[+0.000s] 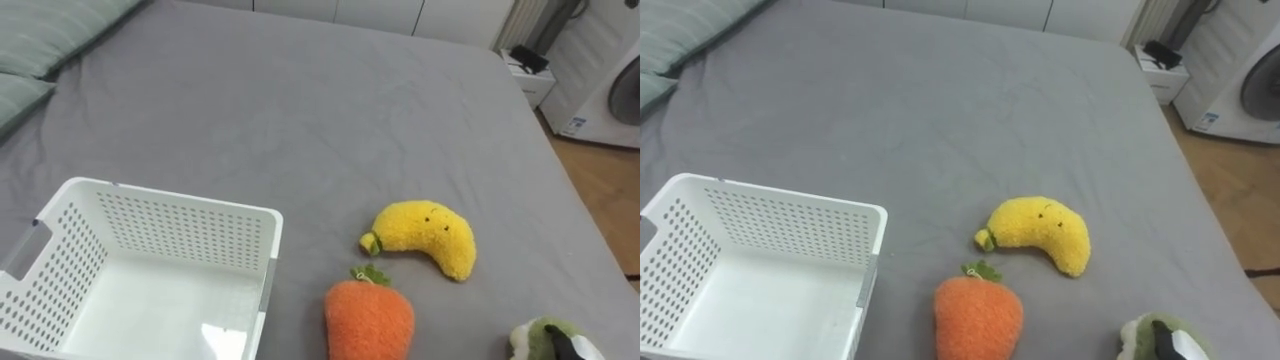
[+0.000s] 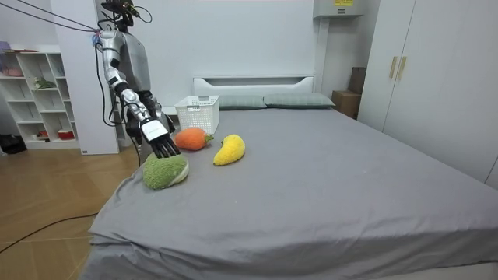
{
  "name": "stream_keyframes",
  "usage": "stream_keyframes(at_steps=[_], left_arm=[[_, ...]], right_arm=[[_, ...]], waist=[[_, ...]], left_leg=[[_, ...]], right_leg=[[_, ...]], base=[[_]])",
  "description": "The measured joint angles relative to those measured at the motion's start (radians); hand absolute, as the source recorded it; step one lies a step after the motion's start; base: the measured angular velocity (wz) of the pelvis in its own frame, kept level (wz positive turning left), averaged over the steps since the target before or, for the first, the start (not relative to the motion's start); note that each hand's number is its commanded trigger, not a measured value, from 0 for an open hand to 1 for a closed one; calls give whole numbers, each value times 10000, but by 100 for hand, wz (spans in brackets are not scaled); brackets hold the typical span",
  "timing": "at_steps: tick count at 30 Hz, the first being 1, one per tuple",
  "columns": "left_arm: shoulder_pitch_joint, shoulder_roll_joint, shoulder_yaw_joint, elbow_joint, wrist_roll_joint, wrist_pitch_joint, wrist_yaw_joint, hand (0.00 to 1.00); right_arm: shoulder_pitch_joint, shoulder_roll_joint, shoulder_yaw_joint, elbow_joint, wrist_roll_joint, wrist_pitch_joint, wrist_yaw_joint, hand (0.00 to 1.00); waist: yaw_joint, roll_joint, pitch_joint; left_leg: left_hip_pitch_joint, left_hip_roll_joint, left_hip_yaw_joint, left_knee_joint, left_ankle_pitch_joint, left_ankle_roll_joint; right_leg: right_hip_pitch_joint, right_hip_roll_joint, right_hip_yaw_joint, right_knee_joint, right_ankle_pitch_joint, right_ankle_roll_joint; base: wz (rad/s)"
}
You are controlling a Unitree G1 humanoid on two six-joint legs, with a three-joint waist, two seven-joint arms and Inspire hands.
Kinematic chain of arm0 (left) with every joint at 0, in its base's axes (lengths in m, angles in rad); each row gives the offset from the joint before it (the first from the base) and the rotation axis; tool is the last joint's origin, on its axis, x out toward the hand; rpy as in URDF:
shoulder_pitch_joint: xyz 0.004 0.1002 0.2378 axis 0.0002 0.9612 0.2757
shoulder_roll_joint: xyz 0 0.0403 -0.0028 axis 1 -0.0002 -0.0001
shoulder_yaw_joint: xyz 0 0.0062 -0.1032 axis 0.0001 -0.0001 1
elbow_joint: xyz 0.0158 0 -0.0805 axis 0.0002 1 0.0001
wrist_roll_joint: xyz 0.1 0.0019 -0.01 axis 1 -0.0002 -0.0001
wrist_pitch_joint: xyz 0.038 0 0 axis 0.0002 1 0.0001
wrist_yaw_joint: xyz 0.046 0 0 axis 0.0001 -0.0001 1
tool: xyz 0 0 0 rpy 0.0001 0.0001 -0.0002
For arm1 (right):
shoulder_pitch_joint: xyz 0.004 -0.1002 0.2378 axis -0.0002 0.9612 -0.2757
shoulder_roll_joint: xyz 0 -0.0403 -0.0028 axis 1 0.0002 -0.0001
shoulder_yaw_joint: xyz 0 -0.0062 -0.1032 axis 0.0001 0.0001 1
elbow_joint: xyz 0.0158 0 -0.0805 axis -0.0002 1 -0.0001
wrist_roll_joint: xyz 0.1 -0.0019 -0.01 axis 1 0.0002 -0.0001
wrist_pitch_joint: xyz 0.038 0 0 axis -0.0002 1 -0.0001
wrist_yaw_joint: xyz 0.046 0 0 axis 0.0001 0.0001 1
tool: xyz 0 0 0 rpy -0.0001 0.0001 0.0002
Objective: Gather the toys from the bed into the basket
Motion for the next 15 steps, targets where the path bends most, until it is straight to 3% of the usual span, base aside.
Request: stream_keyframes(at_steps=[6,15], left_arm=[[-98,9,-5,200,-13,-5,-4,0],[-150,16,-17,268,-8,-13,-12,0]], right_arm=[[-263,-227,0,320,-2,7,-12,100],[-194,-232,27,606,-254,205,213,100]], waist=[[-2,-37,-2],[-5,-34,-2]], left_leg=[[65,2,-16,15,-2,-1],[101,2,-35,37,-2,-2]], right_leg=[[82,7,-1,-10,1,-1],[131,12,3,-3,4,-6]], base=[[0],[0]])
